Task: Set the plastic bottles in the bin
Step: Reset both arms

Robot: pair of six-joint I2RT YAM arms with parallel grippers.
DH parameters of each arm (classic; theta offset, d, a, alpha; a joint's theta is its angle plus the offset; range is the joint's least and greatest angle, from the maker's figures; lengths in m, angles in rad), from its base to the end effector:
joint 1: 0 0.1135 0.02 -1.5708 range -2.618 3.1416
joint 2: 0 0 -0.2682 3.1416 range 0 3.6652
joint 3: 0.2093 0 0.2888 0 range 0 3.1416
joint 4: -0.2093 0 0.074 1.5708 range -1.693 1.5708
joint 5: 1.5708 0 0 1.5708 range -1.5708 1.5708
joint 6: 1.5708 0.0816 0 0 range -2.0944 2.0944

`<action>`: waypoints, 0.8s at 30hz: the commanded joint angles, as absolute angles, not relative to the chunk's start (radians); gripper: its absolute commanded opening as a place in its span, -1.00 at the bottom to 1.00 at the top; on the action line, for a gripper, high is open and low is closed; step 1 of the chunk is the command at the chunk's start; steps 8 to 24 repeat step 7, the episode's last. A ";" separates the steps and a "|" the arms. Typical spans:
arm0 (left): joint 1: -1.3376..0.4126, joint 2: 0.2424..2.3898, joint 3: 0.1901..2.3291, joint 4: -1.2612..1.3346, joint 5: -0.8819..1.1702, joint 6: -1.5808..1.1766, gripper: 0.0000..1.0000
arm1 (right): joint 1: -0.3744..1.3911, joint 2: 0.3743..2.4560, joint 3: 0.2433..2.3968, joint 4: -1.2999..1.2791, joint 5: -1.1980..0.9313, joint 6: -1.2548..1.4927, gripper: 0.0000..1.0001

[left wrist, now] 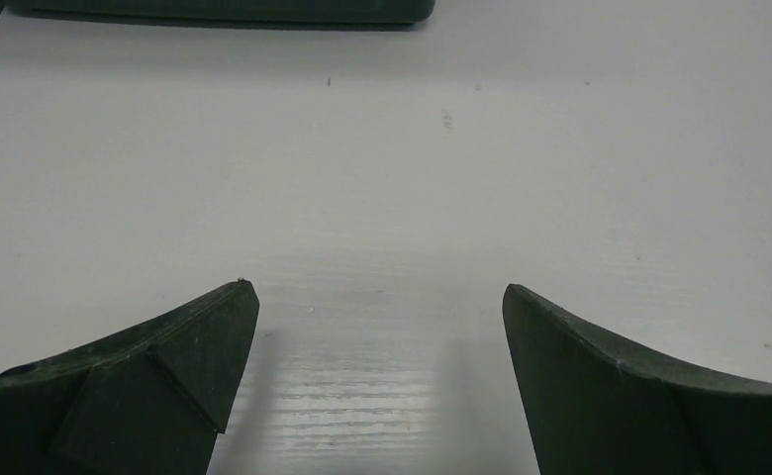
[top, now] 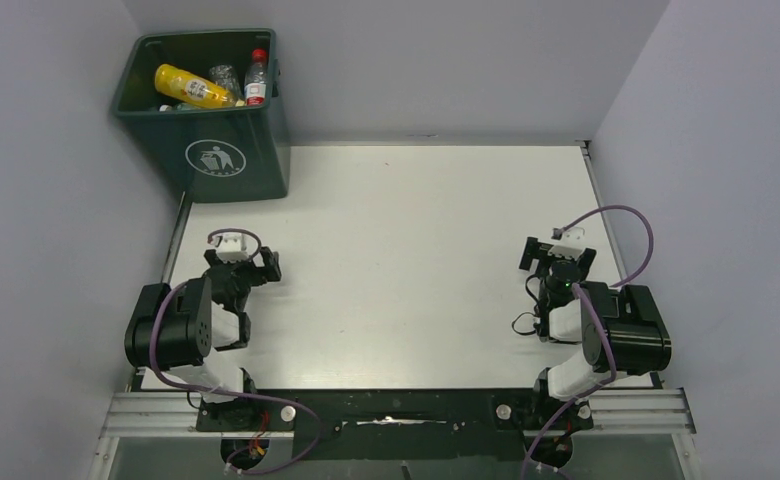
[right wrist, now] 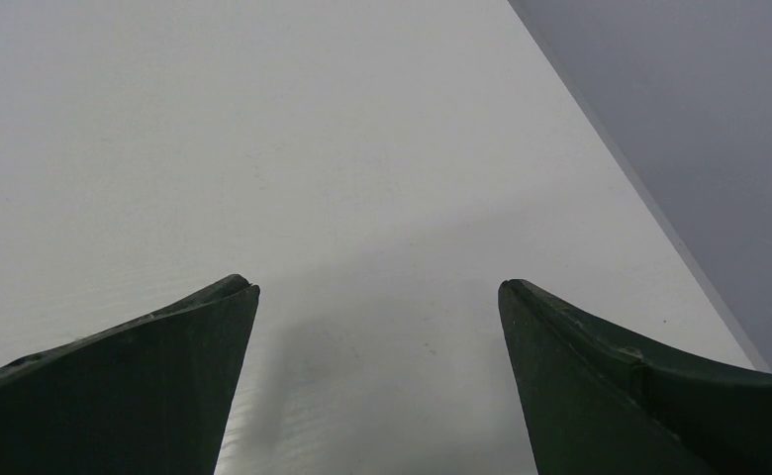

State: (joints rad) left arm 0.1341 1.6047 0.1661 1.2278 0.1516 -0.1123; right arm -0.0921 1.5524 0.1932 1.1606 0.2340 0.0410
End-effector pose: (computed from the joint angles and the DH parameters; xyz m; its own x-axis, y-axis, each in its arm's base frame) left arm 0.2762 0.0248 0.0771 -0.2076 -0.1398 -0.9682 -0.0091 0.9900 -0.1410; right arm 0.2805 -0.0449 0.0878 -0.1833 0.0570 -0.9814 0.3236 0.9462 -0.0055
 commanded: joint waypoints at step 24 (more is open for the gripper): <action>0.123 1.609 0.200 1.321 0.222 -0.048 0.95 | -0.112 1.533 0.234 1.192 0.199 0.054 0.96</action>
